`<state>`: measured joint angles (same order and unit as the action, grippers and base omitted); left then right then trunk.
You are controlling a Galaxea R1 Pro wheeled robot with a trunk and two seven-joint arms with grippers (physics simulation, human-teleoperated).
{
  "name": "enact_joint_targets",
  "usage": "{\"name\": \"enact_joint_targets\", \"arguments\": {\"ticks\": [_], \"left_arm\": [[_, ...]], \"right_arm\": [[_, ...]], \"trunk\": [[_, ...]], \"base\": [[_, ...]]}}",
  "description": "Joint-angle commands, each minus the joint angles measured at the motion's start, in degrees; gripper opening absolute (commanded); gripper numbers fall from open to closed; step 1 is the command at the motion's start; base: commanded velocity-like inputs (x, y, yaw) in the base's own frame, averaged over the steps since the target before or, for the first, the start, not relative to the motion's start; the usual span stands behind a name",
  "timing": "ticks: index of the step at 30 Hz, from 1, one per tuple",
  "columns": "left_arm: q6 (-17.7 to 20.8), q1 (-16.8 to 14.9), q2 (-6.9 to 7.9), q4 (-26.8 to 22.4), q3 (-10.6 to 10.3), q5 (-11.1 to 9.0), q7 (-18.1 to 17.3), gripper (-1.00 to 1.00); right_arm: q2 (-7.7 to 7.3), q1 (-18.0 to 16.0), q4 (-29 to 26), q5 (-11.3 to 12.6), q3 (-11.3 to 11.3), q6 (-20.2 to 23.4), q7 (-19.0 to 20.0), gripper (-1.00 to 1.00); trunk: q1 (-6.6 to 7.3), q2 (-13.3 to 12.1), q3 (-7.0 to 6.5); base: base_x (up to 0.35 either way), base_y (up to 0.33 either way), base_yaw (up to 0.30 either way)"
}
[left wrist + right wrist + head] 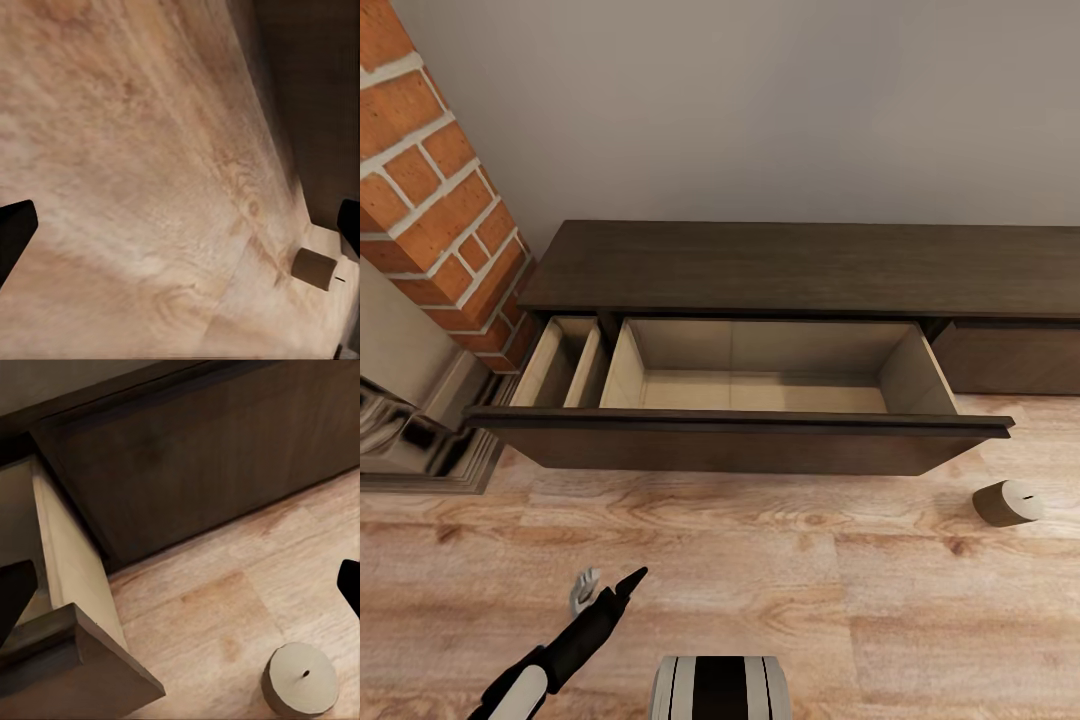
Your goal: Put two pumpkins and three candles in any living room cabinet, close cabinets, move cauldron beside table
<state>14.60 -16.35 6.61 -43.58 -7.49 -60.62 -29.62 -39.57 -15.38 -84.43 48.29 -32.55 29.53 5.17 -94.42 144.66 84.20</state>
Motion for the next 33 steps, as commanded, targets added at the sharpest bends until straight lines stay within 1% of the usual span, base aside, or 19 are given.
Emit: {"name": "enact_joint_targets", "arguments": {"ticks": [1,4,8,13,14,15,16,17,18,19,20,21,23,25,26,28,30,31,33], "left_arm": [[0.0,0.0,0.02,-0.08,-0.01,0.07,-0.2,1.0],[-0.01,0.0,0.13,-0.45,-0.05,0.27,-2.89,1.0],[0.36,0.0,0.22,-1.81,-0.08,0.32,-7.99,1.0],[0.56,0.0,0.51,-5.73,-0.14,0.37,-9.43,1.0],[0.64,0.0,0.54,-6.77,-0.46,0.39,-9.55,1.0],[0.69,0.0,0.56,-7.36,-1.31,0.42,-9.62,1.0],[0.73,0.0,0.64,-8.22,-3.36,0.43,-9.7,1.0],[0.8,0.0,0.72,-9.48,-6.24,0.44,-9.73,1.0],[1.02,0.0,0.76,-11.55,-10.29,0.43,-9.64,1.0],[1.32,0.0,0.73,-13.02,-12.9,0.46,-9.56,1.0],[2.02,0.0,0.65,-15.18,-16.6,0.44,-9.44,1.0],[2.72,0.0,0.52,-16.62,-18.91,0.43,-9.39,1.0],[4.17,0.0,0.1,-19.06,-22.24,0.42,-9.3,1.0],[6.51,0.0,-1.07,-24.42,-27.78,0.42,-9.06,1.0],[6.67,0.0,-1.21,-25.25,-28.58,0.42,-8.9,1.0],[7.03,0.0,-1.9,-28.79,-31.78,0.39,-7.59,1.0],[7.21,0.0,-2.5,-33.1,-34.25,0.32,-5.36,1.0],[7.3,0.0,-2.92,-35.55,-34.98,0.26,-4.04,1.0],[7.45,-0.09,-3.93,-39.07,-35.7,0.2,-2.1,1.0]], "right_arm": [[0.04,0.0,-0.01,0.02,0.04,-0.13,0.2,1.0],[0.24,0.0,-0.01,0.1,0.51,-0.87,1.71,1.0],[0.37,0.0,0.22,0.1,1.32,-2.67,2.41,1.0],[0.44,0.0,0.41,0.13,1.42,-3.47,2.52,1.0],[0.93,0.0,0.45,0.14,1.61,-3.58,2.54,1.0],[1.48,0.0,0.45,0.11,1.79,-3.62,2.55,1.0],[2.15,0.0,0.43,0.09,1.95,-3.64,2.55,1.0],[2.68,0.0,0.42,0.07,2.05,-3.67,2.56,1.0],[3.14,0.0,0.4,0.06,2.18,-3.71,2.56,1.0],[3.32,0.0,0.4,0.06,2.23,-3.78,2.56,1.0],[3.47,0.0,0.41,0.06,2.27,-4.12,2.56,1.0],[3.53,0.0,0.41,0.05,2.29,-4.49,2.56,1.0],[3.58,0.0,0.41,0.05,2.31,-5.06,2.56,1.0],[3.64,0.0,0.37,-0.08,2.64,-5.47,2.56,1.0],[3.64,0.0,0.36,-0.16,2.89,-5.54,2.56,1.0],[3.63,0.0,0.36,-0.81,4.38,-6.2,2.51,1.0],[3.63,0.0,0.38,-1.63,5.78,-7.5,2.49,1.0],[3.63,0.0,0.39,-1.94,6.29,-8.24,2.48,1.0],[3.63,0.0,0.39,-2.27,7.05,-9.21,2.48,1.0]], "trunk": [[0.0,0.0,0.0],[0.0,0.0,0.0],[0.0,0.0,0.0],[0.0,0.0,0.0],[0.0,0.0,0.0],[0.0,0.0,0.0],[0.0,0.0,0.0],[0.0,0.0,0.0],[0.0,0.0,0.0],[0.0,0.0,0.0],[0.0,0.0,0.0],[0.0,0.0,0.0],[0.0,0.0,0.0],[0.0,0.0,0.0],[0.0,0.0,0.0],[0.0,0.0,0.0],[0.0,0.0,0.0],[0.0,0.0,0.0],[0.0,0.0,0.0]], "base": [[0.0,0.0,0.0],[0.0,0.0,0.0],[0.0,0.0,0.0],[0.0,0.0,0.0],[0.0,0.0,0.0],[0.0,0.0,0.0],[0.0,0.0,0.0],[0.0,0.0,0.0],[0.0,0.0,0.0],[0.0,0.0,0.0],[0.0,0.0,0.0],[0.0,0.0,0.0],[0.0,0.0,0.0],[0.0,0.0,0.0],[0.0,0.0,0.0],[0.0,0.0,0.0],[0.0,0.0,0.0],[0.0,0.0,0.0],[0.0,0.0,0.0]]}}
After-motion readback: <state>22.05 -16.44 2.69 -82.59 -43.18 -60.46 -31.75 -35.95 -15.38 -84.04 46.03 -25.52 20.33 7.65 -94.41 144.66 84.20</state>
